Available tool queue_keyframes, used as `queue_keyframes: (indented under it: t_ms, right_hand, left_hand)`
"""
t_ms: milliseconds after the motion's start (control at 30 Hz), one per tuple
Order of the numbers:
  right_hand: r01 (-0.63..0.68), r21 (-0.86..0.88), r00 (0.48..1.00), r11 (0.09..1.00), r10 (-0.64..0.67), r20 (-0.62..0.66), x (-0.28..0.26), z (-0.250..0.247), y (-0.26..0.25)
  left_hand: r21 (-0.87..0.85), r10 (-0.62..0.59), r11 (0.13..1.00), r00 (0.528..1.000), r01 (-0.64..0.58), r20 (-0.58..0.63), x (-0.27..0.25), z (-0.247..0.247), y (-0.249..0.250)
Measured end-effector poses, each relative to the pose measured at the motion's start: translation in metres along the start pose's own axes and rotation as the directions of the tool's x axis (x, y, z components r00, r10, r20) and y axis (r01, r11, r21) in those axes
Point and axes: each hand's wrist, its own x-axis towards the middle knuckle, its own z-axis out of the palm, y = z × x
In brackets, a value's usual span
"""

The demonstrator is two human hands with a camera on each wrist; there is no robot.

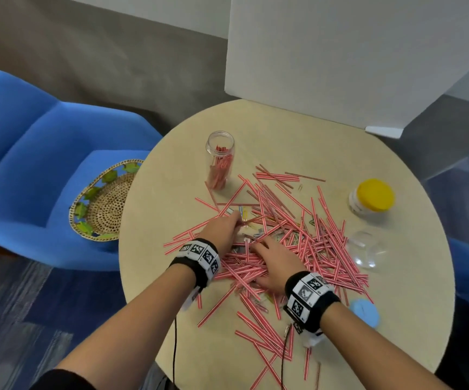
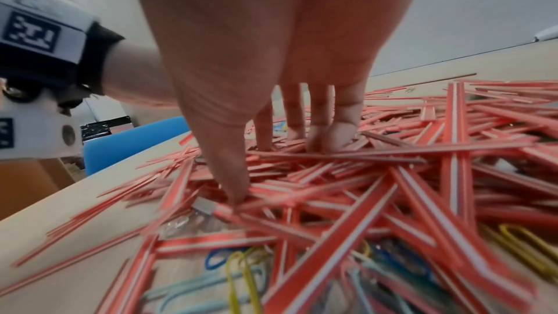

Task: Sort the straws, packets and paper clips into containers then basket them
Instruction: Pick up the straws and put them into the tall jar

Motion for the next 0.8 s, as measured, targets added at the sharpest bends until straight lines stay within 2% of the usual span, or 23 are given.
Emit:
queue_keyframes:
  t_ms: [200,333,467,633,800]
  right_hand:
    - [0.111,-0.095,0.990,0.989,-0.118,-0.073,0.004,0.003,-0.003]
    - [0.163,-0.194,0.979,0.967,-0.183,-0.086,0.008,-0.005,-0.006]
    - [0.164,-0.213,0.982,0.963,-0.181,-0.061,0.012,-0.012,-0.003]
    - [0.069,0.045,0.997,0.997,-0.068,-0.023,0.007,-0.026,0.004]
    - [0.032,0.232,0.999,0.972,-0.030,-0.012,0.001,-0.033,0.018]
  left_hand:
    - [-0.248,-0.053,0.969,0.988,0.017,-0.142,-0.020,-0.015,-0.006]
    - [-0.246,-0.054,0.969,0.986,0.014,-0.155,-0.033,-0.016,-0.003]
    - [-0.199,-0.042,0.980,0.989,0.013,-0.142,-0.045,-0.012,-0.009]
    - [-0.270,-0.088,0.962,0.983,0.042,-0.161,-0.054,-0.004,-0.019]
    - [-0.393,-0.193,0.914,0.961,0.103,-0.196,-0.058,0.001,-0.024]
